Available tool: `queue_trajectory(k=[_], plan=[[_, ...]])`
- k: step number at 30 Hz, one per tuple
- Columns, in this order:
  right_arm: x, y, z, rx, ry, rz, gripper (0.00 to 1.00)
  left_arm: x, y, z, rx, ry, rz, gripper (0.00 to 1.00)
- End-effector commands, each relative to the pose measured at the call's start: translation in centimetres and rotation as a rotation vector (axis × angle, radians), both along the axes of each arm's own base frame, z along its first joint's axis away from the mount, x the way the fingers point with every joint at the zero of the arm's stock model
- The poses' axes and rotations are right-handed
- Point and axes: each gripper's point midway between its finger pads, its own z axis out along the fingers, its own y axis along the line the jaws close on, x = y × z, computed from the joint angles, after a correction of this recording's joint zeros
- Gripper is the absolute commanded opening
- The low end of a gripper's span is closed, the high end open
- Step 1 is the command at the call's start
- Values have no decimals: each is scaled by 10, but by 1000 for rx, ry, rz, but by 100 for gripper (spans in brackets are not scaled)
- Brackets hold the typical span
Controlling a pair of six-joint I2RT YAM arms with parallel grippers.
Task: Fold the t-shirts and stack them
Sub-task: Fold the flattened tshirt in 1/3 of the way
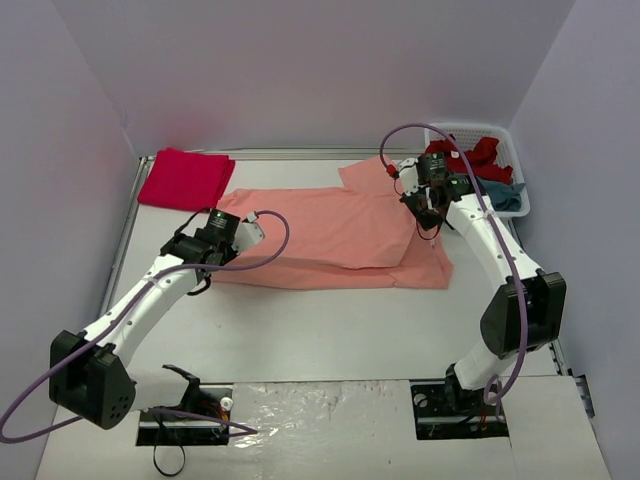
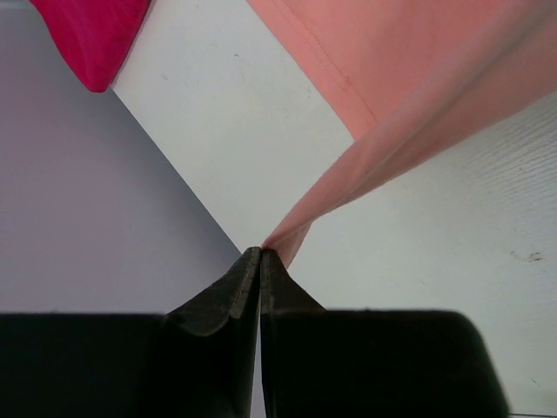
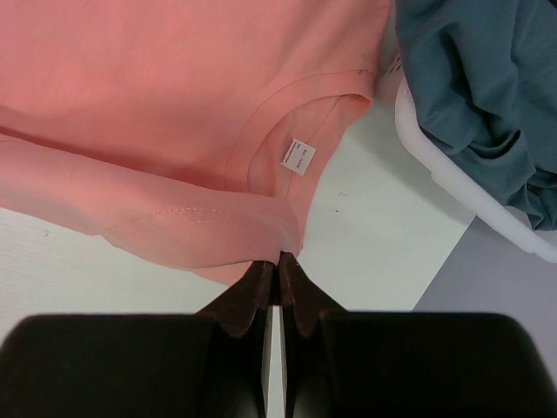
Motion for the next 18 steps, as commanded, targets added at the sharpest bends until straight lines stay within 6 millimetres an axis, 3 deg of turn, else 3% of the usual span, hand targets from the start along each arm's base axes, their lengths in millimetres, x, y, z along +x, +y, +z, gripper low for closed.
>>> queue_trajectory(k=[1,7,14,18], plan=[[-19,1,24,-3,-22,19,0,-5,6,7,-2,-3,-16,2],[-35,-2,24,-23,-17,13,0,-8,3,-6,-13,29,-34,2],[-24,0,24,-31,-19,9,0,-6,-1,-15,-33,39,-21,2],[-14,3,12,-47,16,14,0,-5,-2,-22,-35,49,-19,2]])
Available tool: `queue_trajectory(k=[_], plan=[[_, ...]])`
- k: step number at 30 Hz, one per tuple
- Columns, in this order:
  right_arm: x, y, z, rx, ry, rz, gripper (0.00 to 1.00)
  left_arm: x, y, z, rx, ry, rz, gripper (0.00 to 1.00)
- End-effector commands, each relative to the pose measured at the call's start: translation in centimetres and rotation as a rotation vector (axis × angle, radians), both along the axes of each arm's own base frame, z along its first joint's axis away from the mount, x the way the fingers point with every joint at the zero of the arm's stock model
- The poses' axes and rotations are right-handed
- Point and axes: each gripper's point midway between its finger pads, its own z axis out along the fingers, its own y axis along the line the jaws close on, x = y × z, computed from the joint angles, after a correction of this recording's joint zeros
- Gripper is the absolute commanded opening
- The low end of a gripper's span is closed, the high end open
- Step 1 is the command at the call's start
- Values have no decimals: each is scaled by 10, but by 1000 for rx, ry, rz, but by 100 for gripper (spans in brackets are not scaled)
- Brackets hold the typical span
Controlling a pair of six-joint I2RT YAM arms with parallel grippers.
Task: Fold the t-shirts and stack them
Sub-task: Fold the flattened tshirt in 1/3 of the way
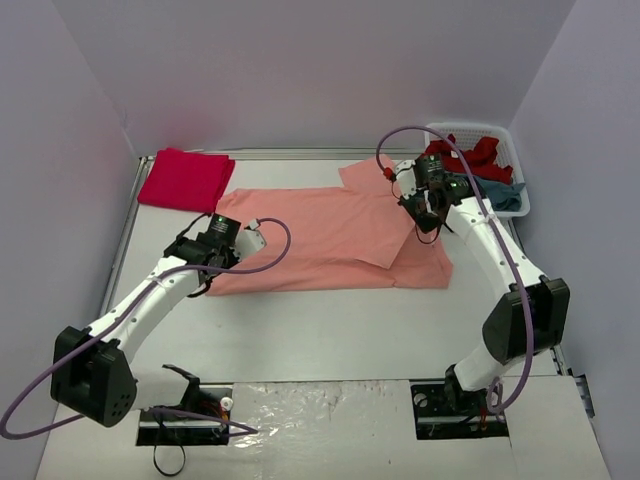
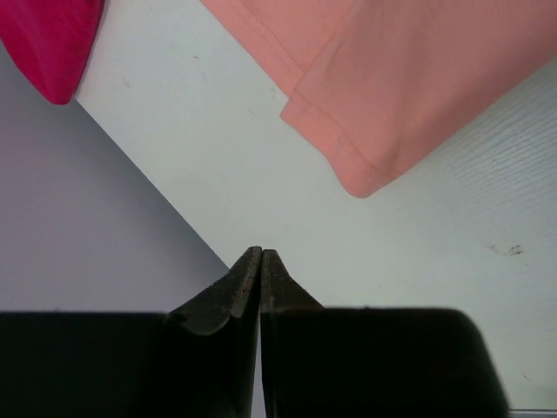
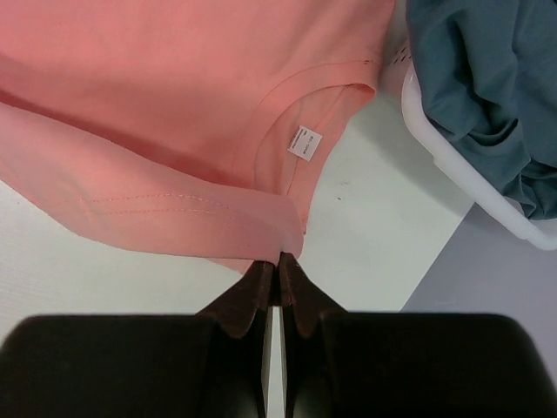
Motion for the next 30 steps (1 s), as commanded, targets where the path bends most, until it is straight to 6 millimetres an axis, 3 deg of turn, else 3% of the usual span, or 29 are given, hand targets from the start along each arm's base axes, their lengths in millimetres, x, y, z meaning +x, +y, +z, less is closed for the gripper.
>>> queue_trajectory(k=[1,17,27,30], plan=[[6,-2,-5,-42,32,-10,0,2,-1,-3,-11,-4,13,2],[41,-7,-45,-137,100,-45,0,5,-1,-21,-9,2,20,2],[65,-17,-46,-188,70,-123,0,5,4,-27,5,-2,25,2],[68,-21,-56,-205,86,-143,0,6,6,-30,9,1,29,2]])
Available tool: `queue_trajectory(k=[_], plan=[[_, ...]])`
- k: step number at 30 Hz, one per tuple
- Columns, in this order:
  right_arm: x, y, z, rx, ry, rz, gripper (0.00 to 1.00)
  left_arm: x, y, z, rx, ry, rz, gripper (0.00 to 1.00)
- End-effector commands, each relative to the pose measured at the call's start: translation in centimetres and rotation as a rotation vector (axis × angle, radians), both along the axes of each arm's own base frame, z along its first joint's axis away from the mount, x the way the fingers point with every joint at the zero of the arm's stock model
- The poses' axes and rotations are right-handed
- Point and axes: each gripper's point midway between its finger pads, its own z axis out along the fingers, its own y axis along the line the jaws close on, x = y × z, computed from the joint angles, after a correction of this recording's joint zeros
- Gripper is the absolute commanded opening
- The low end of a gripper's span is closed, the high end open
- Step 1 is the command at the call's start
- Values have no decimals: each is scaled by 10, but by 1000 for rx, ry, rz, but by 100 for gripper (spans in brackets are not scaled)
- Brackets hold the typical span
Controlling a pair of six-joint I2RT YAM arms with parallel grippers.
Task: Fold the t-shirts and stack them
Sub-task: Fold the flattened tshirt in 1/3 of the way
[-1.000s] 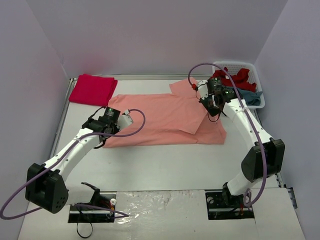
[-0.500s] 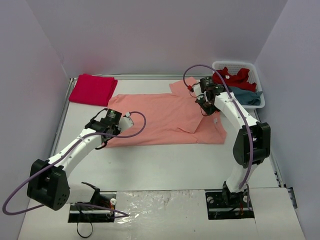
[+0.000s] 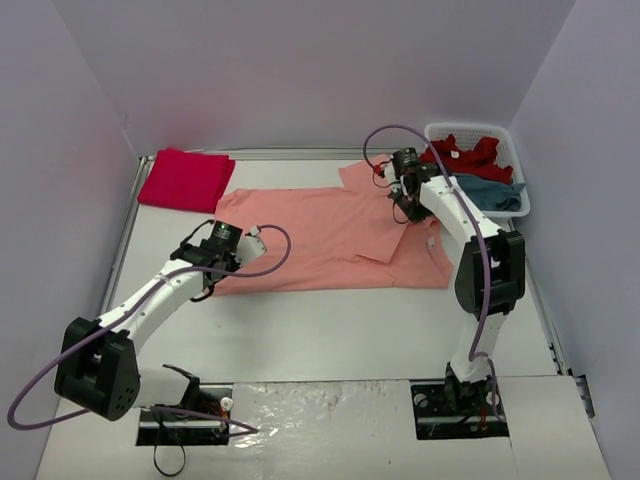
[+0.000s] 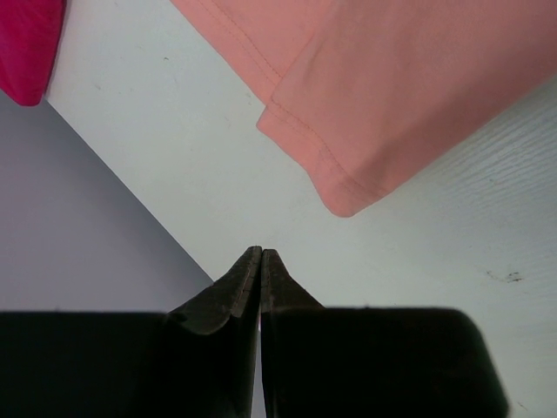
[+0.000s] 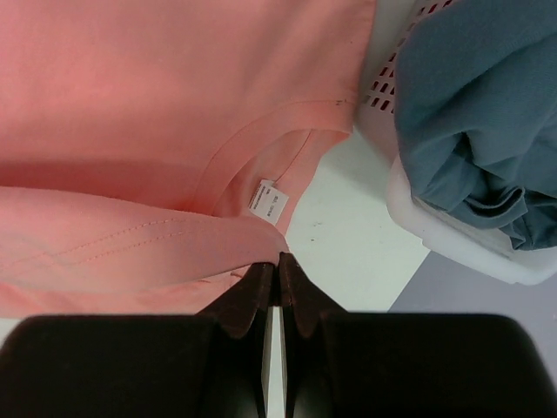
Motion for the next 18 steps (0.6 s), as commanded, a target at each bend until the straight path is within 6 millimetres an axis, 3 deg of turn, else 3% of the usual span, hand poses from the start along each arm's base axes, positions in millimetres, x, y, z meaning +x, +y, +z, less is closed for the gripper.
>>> queue_trajectory(k=[1,9,18], plan=[[7,-12,0,-57,-6,-55,0,4,5,-2,3,-17,20,3],[19,-18,-13,-82,-17,-93,0,4,8,-9,1,-18,32,3],[53,-22,-14,-68,-65,-105,0,3,14,-8,-21,-43,68,2]])
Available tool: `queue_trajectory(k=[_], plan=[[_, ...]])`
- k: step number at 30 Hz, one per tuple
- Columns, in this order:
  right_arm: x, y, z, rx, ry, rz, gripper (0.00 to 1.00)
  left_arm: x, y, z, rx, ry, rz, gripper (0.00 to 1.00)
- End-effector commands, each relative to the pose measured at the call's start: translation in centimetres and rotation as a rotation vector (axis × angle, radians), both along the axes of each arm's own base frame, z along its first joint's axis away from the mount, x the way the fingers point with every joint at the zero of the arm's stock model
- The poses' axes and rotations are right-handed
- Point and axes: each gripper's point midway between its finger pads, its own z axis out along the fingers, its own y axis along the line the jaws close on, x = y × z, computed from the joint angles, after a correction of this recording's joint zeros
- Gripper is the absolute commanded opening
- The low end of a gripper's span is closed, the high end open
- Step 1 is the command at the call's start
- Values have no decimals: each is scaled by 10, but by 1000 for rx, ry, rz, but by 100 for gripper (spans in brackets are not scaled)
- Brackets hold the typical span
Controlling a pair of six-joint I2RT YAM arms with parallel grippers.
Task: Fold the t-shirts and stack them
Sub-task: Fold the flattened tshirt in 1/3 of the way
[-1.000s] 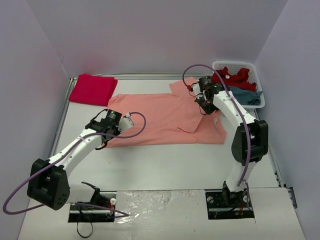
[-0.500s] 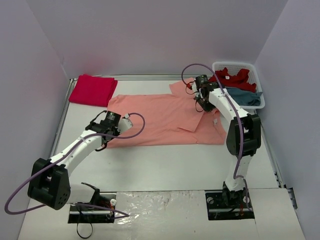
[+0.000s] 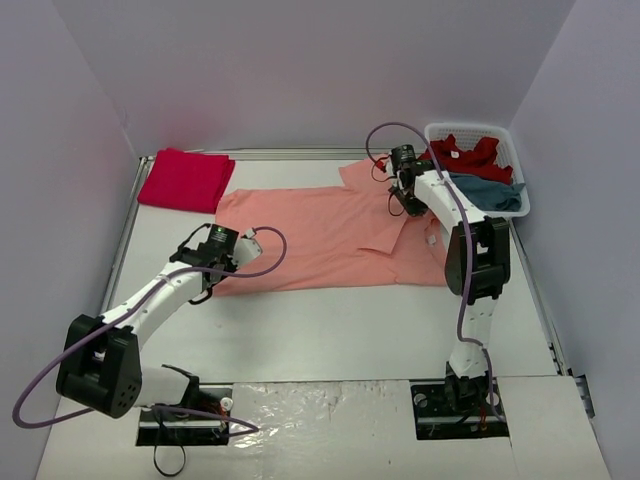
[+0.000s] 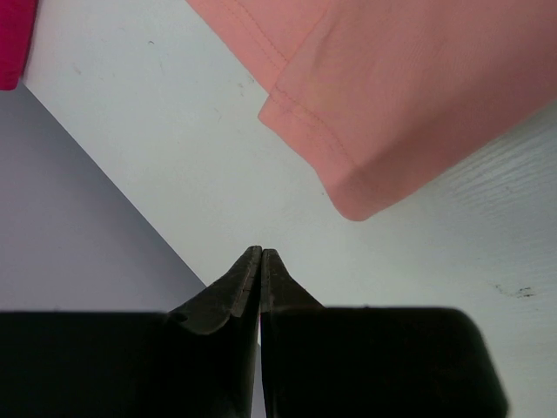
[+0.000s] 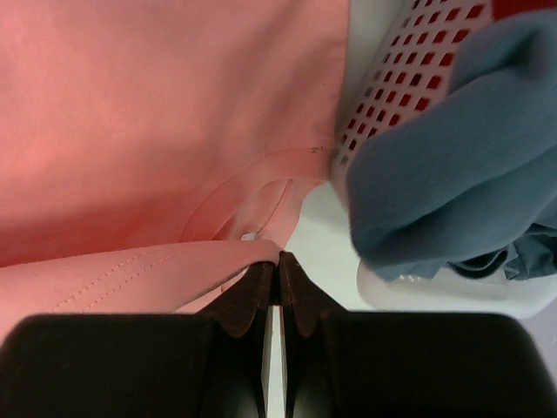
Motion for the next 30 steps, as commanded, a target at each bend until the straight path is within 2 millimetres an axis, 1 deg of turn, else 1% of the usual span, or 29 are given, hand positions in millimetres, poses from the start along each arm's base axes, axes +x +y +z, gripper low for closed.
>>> queue_trajectory(k=[1,2,3,5,6,9,11,12,13,15,16,19,20,22,23,25,29,30], plan=[[16,-9,9,-25,-38,-24,0,2,4,9,-24,-44,31,2],[17,-9,8,-30,-35,-24,0,1,3,10,-31,-47,35,2],[17,-9,7,-27,-33,-24,10,0,1,9,-45,-43,34,2],[17,-10,5,-25,-27,-18,33,-2,1,9,-53,-46,38,3],[15,-8,2,-13,-16,-13,42,-2,1,9,-59,-48,42,3],[13,-11,8,-3,-29,-13,51,-4,2,10,-65,-48,52,4],[9,-9,16,14,-41,0,52,-6,2,10,-68,-51,58,5],[8,-8,25,25,-56,12,52,-6,3,10,-72,-51,66,5],[3,-3,21,48,-39,33,51,-7,2,11,-76,-54,67,5],[-4,4,28,64,-40,70,51,-10,3,11,-88,-54,83,5],[-12,7,22,70,-13,89,51,-10,1,11,-110,-58,85,5],[-26,20,20,89,17,159,51,-15,0,12,-159,-61,100,5],[-34,24,13,98,43,180,50,-15,-2,12,-178,-59,97,5],[-42,33,13,106,55,222,49,-16,0,12,-187,-60,107,5],[-49,37,7,110,75,241,48,-17,1,11,-190,-57,110,5],[-55,45,5,116,91,272,46,-17,4,10,-194,-49,122,5],[-67,54,-5,127,132,312,46,-17,5,7,-201,-36,134,5],[-71,57,-11,136,152,324,46,-17,5,7,-207,-35,133,5]])
